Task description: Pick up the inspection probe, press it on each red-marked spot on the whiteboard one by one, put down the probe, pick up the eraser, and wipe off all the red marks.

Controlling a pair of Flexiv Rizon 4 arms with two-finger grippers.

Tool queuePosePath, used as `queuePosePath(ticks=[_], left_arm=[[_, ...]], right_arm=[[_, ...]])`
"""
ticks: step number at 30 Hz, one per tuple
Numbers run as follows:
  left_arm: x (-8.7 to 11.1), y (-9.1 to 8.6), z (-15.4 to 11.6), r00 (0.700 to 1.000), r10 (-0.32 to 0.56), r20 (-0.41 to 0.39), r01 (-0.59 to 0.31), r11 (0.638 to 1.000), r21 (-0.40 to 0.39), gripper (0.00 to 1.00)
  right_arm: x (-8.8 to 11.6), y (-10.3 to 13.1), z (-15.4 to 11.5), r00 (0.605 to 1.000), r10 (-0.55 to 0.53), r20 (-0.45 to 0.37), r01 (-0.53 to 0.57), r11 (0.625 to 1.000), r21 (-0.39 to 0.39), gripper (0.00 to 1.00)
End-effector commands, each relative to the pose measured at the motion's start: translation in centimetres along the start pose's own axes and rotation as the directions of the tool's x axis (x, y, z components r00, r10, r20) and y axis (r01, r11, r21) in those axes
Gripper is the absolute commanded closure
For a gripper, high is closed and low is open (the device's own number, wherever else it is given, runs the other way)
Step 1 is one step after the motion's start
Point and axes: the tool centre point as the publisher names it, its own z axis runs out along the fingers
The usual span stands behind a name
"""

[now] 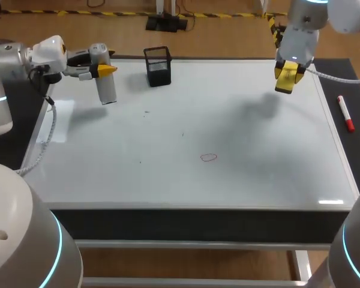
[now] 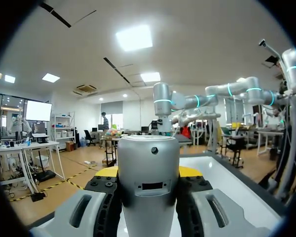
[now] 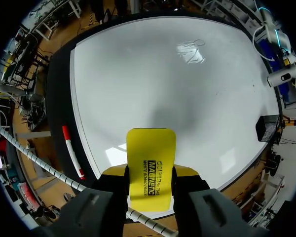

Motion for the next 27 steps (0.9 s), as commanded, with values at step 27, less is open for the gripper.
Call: queuePosePath(ticks=[27], left_arm=[[17.2, 1.4, 17.5, 0.87, 0.025, -0.492, 0.043, 0.991, 0.127, 1.0]], right_arm=[[0.1, 0.0, -0.1, 1.0, -0.003, -0.002, 0.003, 1.0, 0.001, 1.0]])
